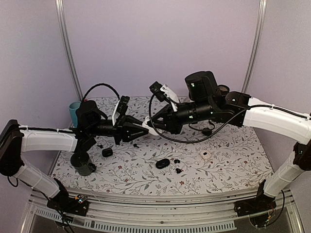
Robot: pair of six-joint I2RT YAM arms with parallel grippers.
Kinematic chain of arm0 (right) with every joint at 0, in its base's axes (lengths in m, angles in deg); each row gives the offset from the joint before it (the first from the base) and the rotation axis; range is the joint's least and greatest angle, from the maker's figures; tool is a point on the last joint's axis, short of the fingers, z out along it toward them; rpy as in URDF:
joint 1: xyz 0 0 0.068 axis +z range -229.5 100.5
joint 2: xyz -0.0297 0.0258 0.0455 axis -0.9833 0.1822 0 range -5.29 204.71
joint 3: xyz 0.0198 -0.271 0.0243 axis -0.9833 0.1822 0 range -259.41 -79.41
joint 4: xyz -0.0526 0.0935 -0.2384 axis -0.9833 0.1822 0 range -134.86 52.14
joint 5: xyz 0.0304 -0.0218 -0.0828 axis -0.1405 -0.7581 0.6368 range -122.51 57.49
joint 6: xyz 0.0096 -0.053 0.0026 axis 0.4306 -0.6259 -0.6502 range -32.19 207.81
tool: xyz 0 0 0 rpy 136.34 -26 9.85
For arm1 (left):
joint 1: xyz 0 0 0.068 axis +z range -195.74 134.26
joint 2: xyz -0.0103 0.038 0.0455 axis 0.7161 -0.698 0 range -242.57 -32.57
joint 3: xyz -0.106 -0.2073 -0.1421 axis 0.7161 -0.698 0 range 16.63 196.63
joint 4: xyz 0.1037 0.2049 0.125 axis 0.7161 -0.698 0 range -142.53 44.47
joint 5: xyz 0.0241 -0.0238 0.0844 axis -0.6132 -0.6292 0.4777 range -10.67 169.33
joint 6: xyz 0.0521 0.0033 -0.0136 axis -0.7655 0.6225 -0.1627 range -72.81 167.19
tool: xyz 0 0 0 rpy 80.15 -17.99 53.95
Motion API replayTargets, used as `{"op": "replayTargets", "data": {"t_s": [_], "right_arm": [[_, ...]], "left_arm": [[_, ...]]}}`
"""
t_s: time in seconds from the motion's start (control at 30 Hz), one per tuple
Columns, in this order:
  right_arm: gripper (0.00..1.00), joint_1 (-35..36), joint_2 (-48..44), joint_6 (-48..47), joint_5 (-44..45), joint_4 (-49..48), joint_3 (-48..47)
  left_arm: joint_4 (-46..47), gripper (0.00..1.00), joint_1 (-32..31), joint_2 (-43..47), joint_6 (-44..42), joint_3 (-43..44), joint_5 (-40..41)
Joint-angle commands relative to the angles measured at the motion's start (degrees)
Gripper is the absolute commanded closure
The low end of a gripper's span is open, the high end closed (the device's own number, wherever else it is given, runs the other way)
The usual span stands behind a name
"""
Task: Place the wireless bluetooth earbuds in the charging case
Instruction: Insert the left earbud into the left side groove of the charging case.
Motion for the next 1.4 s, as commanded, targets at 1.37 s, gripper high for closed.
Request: {"op": "replayTargets", "data": {"t_s": [1.37], "right_arm": [[0.82, 0.8, 3.4, -0.4, 6.4, 4.6, -3.3]], "left_arm": [[3.2, 1.0, -1.2, 4.4, -1.3, -0.5, 2.1]]}}
